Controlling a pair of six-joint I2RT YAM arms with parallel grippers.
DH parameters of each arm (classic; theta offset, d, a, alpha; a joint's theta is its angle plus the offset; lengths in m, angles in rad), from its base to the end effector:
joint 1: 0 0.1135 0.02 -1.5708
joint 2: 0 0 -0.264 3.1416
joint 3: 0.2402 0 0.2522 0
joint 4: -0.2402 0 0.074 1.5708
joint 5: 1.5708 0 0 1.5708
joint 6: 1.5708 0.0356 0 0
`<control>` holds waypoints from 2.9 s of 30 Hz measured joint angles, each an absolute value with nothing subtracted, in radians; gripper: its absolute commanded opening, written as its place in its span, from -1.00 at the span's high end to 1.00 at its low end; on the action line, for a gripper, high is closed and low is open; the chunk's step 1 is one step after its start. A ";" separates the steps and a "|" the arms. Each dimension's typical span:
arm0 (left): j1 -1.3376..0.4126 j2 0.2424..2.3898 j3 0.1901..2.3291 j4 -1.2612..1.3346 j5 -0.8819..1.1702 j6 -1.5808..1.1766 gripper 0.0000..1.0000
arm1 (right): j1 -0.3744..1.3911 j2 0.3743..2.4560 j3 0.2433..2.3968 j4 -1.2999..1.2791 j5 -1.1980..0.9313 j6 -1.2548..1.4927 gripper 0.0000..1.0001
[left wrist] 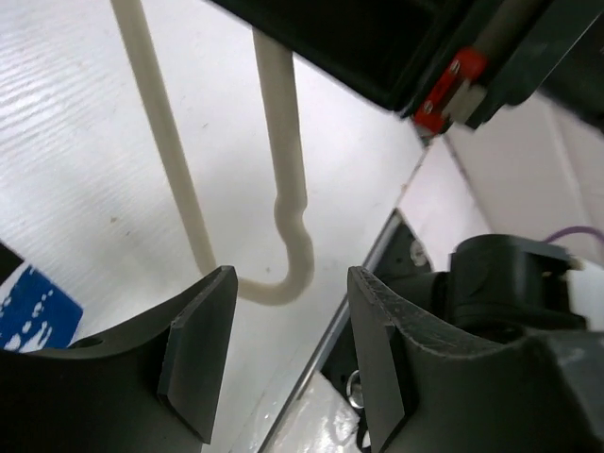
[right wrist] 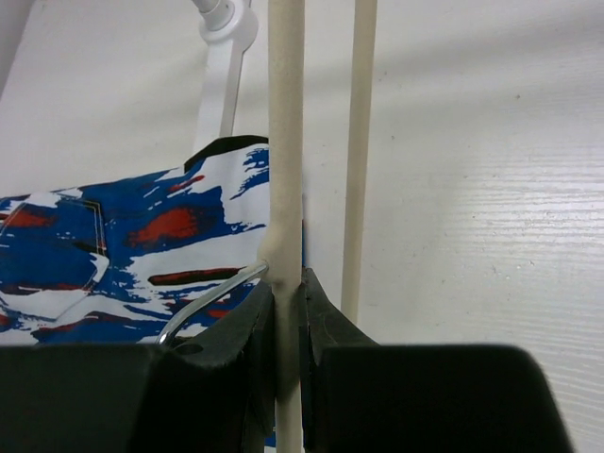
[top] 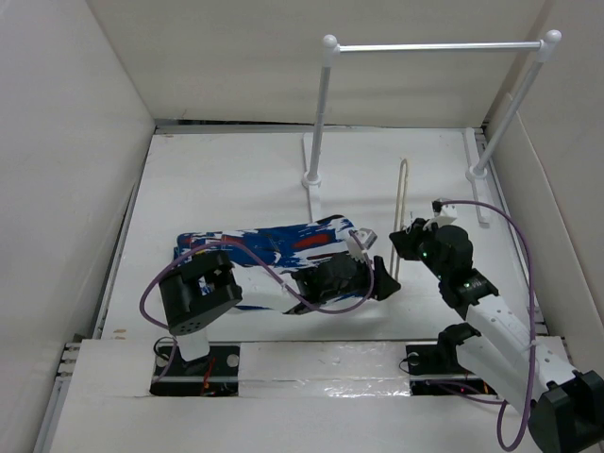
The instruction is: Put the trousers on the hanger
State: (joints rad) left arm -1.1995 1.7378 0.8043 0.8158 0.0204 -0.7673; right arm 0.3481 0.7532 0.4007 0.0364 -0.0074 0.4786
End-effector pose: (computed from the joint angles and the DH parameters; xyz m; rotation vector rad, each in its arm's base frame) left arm 0.1324 -0.3420 0.1998 0.4299 1.8766 -1.4351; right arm 0.1712 0.0624 0.2317 0.1205 1.9237 0.5679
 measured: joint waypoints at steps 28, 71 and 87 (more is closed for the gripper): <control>-1.323 1.877 1.088 0.439 -0.367 -0.705 1.00 | 0.347 0.767 0.407 0.017 -0.030 0.489 0.79; -1.438 1.755 0.637 0.743 -0.878 -1.183 1.00 | 0.347 0.711 0.250 0.021 -0.364 0.329 0.72; -1.429 1.847 0.637 0.849 -0.788 -1.200 1.00 | 0.361 1.185 0.332 0.302 -0.389 0.298 0.43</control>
State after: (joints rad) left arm -1.4288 1.8465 0.6369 0.8494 -0.7879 -1.2003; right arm 0.3607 1.1847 0.3325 0.3023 -0.3893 0.2977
